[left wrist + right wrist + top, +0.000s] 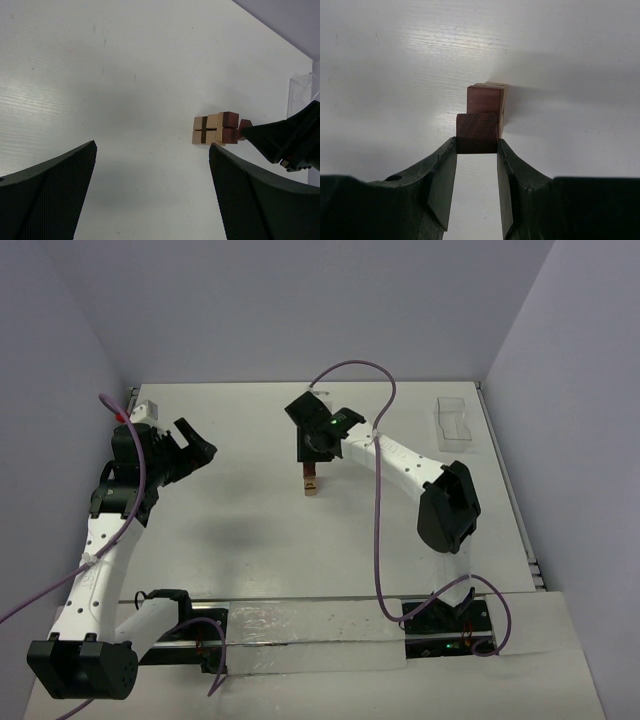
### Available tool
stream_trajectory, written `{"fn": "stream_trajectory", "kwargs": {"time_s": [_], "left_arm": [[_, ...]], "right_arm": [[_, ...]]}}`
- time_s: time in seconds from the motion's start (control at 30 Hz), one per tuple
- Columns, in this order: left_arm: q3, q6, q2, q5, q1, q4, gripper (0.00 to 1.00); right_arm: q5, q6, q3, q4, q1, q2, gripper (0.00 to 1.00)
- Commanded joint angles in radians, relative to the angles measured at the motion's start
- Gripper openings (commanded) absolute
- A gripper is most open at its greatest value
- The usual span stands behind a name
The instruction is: Build the wood block tower
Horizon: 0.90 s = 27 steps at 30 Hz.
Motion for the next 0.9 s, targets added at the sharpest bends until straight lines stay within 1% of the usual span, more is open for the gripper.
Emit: {"fn": "stream_trajectory", "kwargs": {"time_s": [0.0, 0.23, 0.4, 0.63, 0.7, 0.73, 0.77, 0.83, 0.87], "left_arm": [[-0.001, -0.002, -0.018, 0.002, 0.004, 0.036, 0.99], [0.000, -0.001, -0.018, 0.002, 0.004, 0.033, 0.99], [-0.006, -0.002, -0.021, 0.003, 0.004, 0.038, 0.99], [-0.005, 0.001, -0.019, 0.002, 0.004, 0.036, 0.99], [-0.006, 0.001, -0.020, 0.003, 0.004, 0.035, 0.99], [-0.006, 0.001, -0.020, 0.003, 0.004, 0.035, 0.99], [-0.007, 0.001, -0.021, 0.002, 0.004, 0.038, 0.99], [-0.008, 0.001, -0.022, 0.001, 0.004, 0.040, 0.99], [-0.009, 0.001, -0.023, 0.001, 0.004, 0.040, 0.99]], "right_arm": [[0.031, -0.005, 0.052, 0.009, 0.006, 0.015, 0.05], [0.029, -0.012, 0.054, 0.009, 0.007, 0.020, 0.06], [0.026, -0.011, 0.052, 0.009, 0.007, 0.023, 0.13], [0.025, -0.012, 0.063, 0.006, 0.007, 0.032, 0.15], [0.023, -0.013, 0.062, 0.006, 0.007, 0.032, 0.19], [0.025, -0.013, 0.062, 0.006, 0.007, 0.032, 0.20], [0.025, -0.014, 0.060, 0.007, 0.007, 0.031, 0.26], [0.024, -0.015, 0.060, 0.008, 0.007, 0.030, 0.31], [0.022, -0.015, 0.059, 0.009, 0.007, 0.028, 0.35]]}}
